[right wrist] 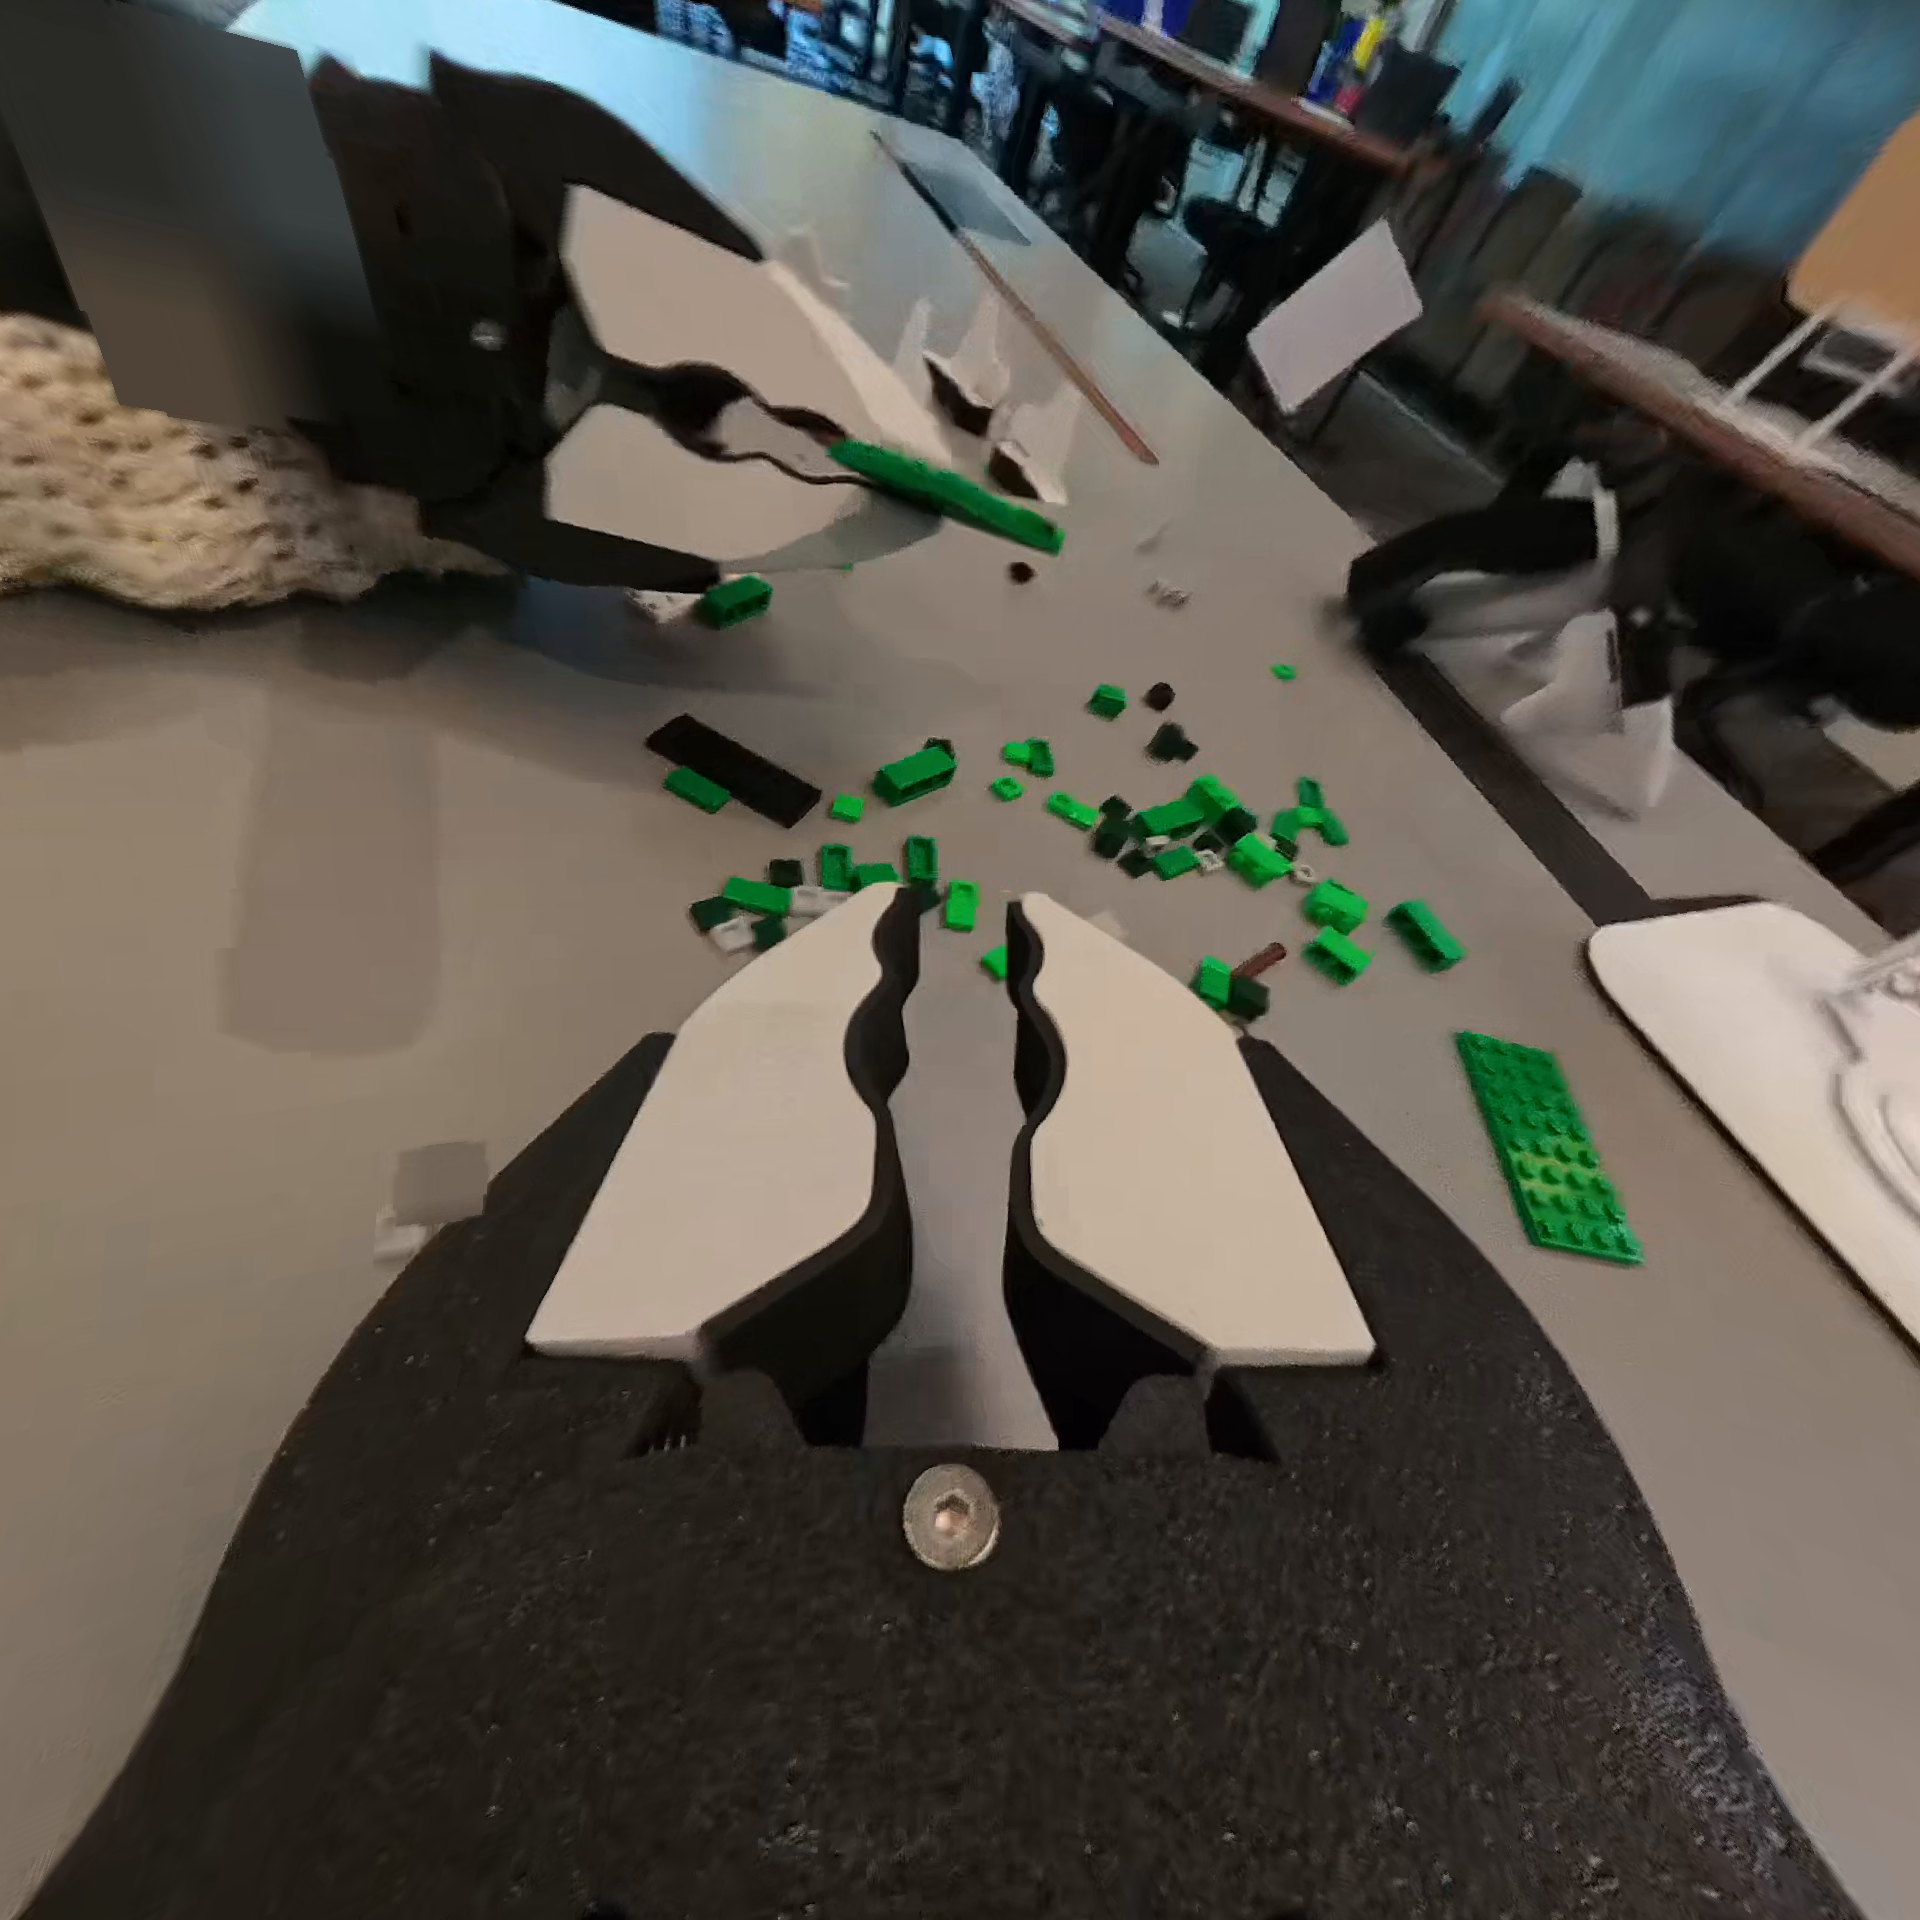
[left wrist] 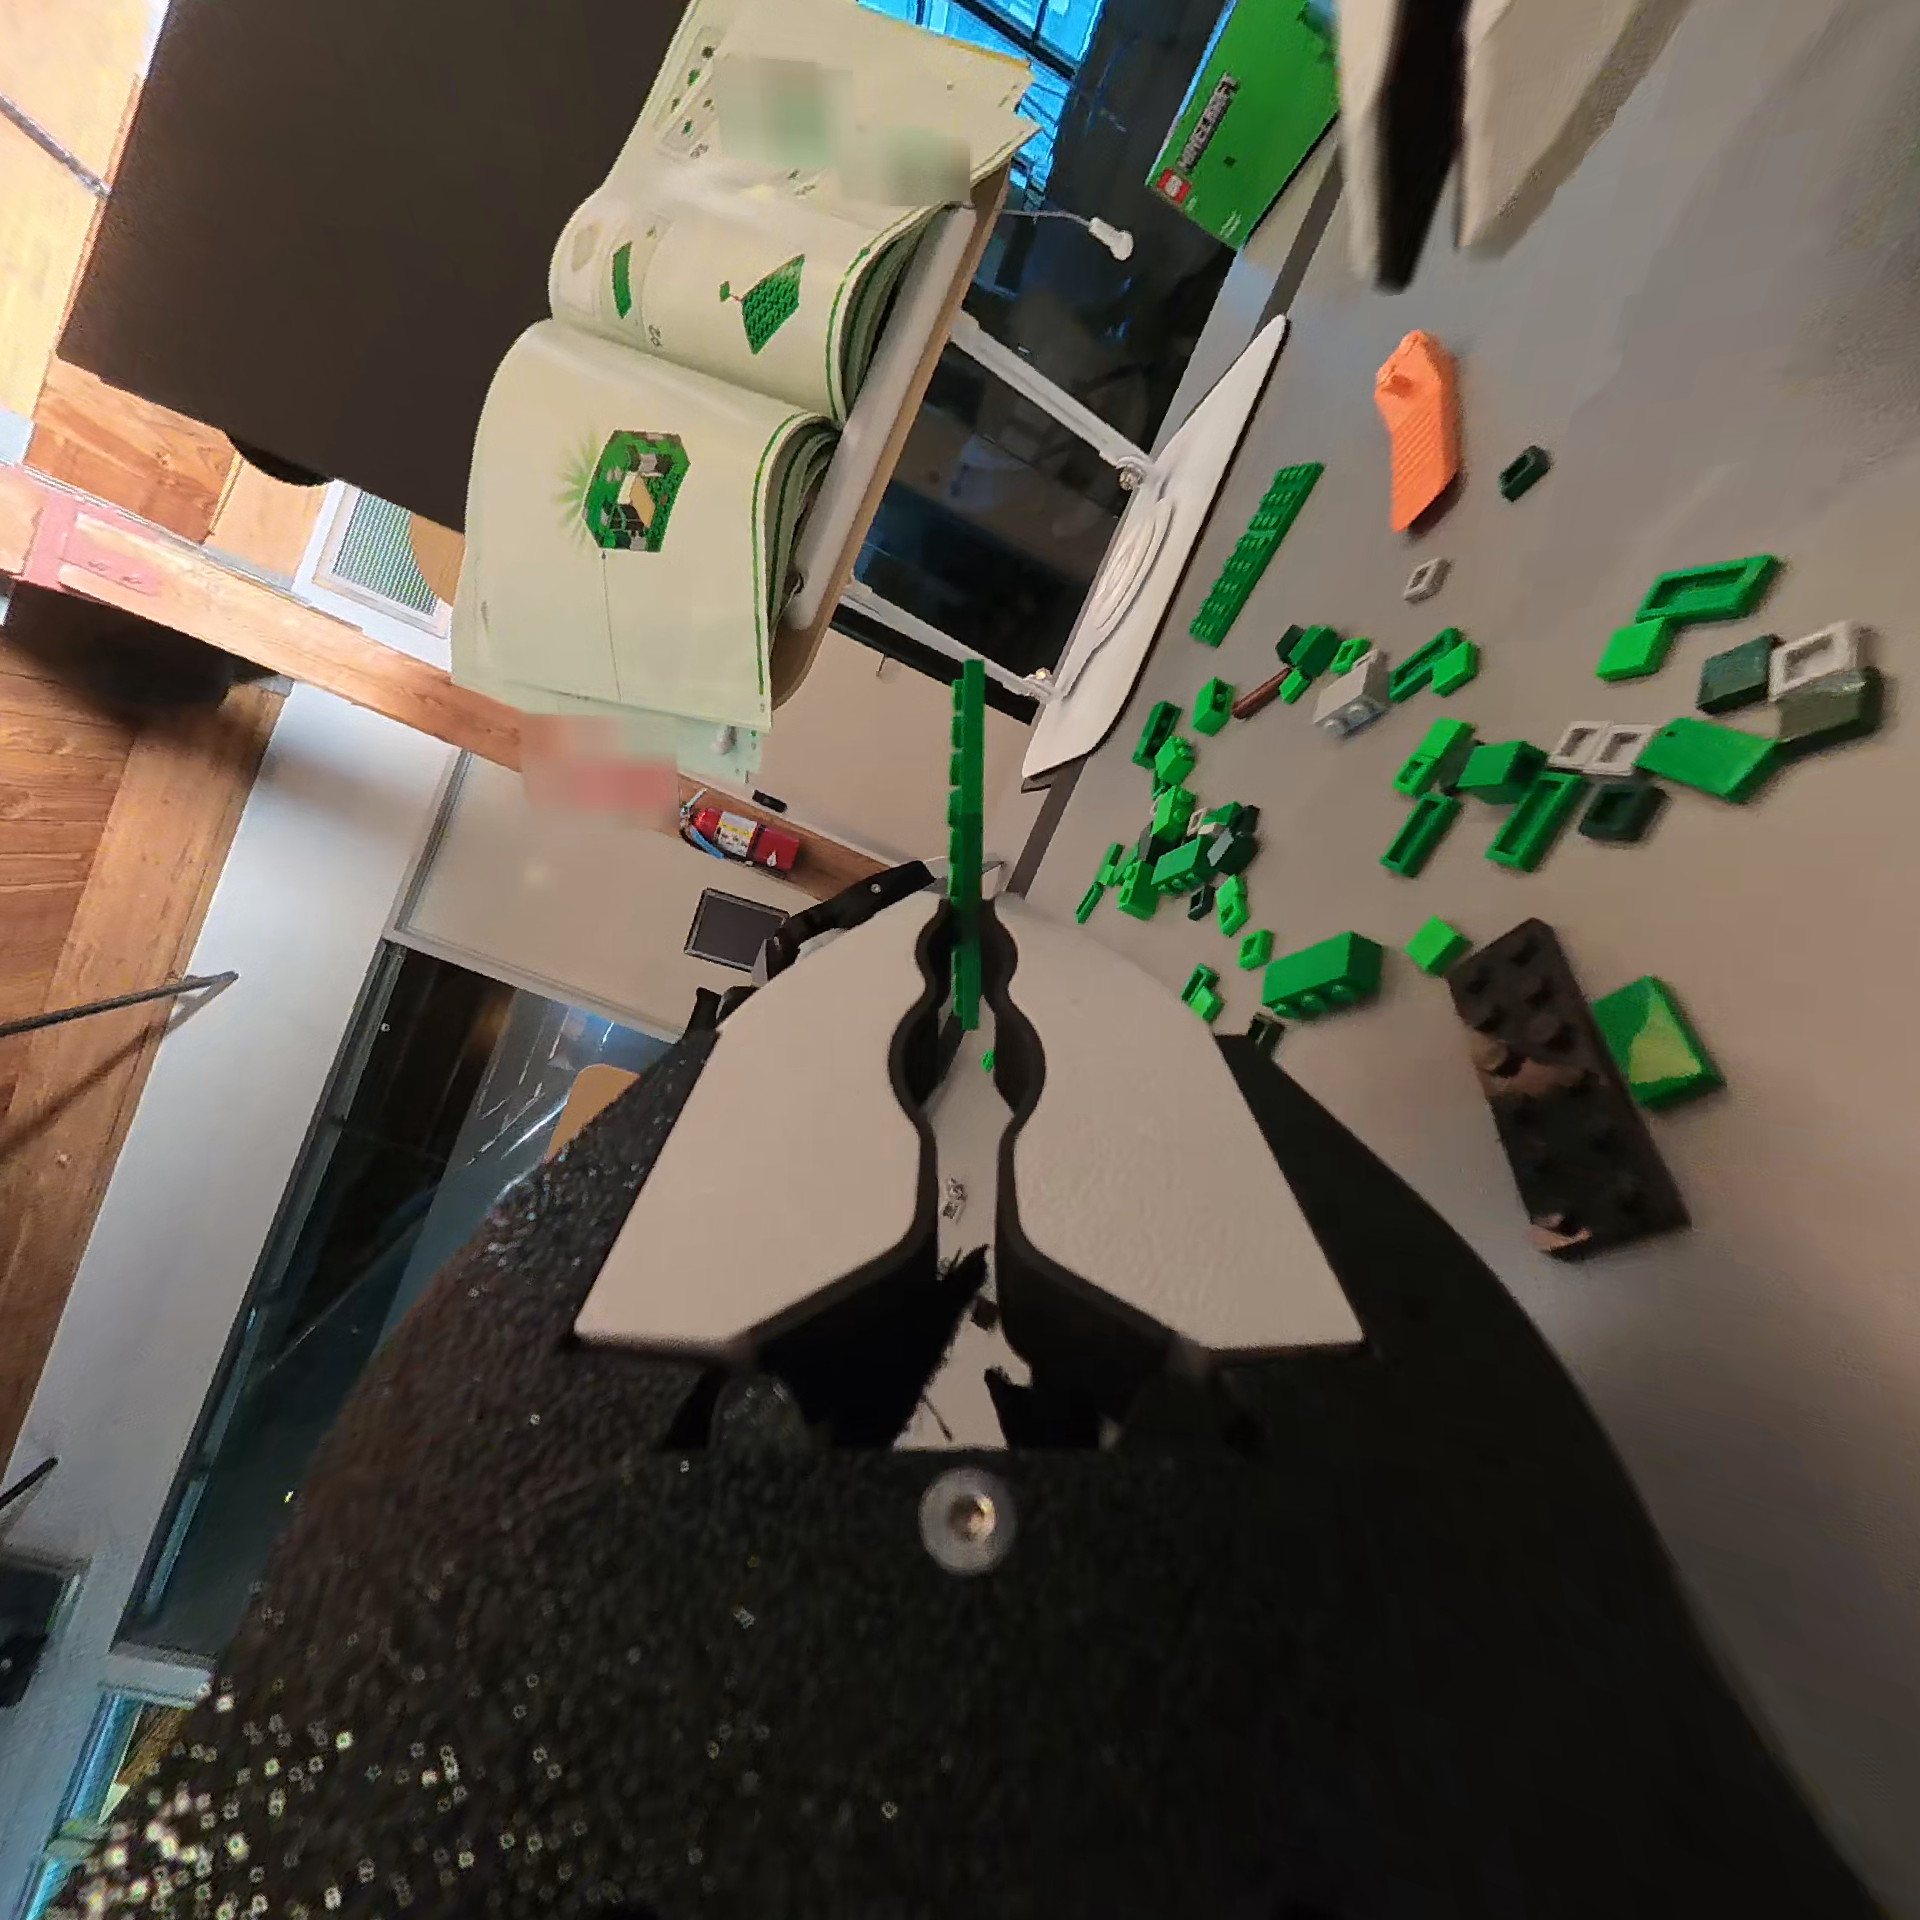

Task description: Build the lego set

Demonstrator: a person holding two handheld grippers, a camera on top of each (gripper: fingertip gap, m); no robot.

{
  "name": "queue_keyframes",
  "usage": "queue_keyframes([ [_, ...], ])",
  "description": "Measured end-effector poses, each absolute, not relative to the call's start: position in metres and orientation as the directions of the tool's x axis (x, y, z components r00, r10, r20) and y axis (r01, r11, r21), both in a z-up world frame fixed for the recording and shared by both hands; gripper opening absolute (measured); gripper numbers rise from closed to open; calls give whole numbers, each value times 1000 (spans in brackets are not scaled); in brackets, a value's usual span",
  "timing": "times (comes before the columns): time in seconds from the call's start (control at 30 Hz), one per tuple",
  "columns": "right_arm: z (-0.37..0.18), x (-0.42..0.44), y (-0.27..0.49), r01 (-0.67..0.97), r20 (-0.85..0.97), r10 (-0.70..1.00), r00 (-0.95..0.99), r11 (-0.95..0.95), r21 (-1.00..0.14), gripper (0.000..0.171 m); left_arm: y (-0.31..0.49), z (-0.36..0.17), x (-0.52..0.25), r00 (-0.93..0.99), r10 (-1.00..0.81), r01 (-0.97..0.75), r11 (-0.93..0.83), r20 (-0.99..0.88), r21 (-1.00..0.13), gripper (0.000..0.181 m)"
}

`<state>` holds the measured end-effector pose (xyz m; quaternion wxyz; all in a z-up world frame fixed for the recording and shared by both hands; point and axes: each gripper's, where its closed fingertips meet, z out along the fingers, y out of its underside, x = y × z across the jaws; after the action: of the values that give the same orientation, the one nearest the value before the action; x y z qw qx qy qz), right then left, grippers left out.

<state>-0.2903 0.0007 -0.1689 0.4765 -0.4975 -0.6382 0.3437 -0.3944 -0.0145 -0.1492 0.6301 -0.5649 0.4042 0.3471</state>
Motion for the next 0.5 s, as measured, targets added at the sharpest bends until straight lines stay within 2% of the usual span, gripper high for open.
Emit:
queue_keyframes([
  [0.07, -172, -301, 4, 329, 238, 968, -80, 251, -910, 13, -16, -148, -397, 436, -15, -892, 120, -900, -435, 4],
  [0.17, -188, -314, 11, 453, 177, 978, -112, 208, -867, 15, -17, -149, -398, 427, -16, -897, 118, -904, -425, 4],
  [0.3, -197, -325, 14, 509, 52, 990, -134, 114, -853, 12, -19, -152, -395, 408, -27, -904, 129, -912, -408, 4],
  [0.33, -200, -325, 15, 530, 38, 988, -148, 112, -841, 7, -19, -152, -393, 400, -29, -907, 132, -916, -400, 4],
  [0.5, -215, -325, 14, 630, 0, 975, -220, 142, -764, 8, -21, -157, -383, 343, -51, -925, 157, -938, -347, 4],
])
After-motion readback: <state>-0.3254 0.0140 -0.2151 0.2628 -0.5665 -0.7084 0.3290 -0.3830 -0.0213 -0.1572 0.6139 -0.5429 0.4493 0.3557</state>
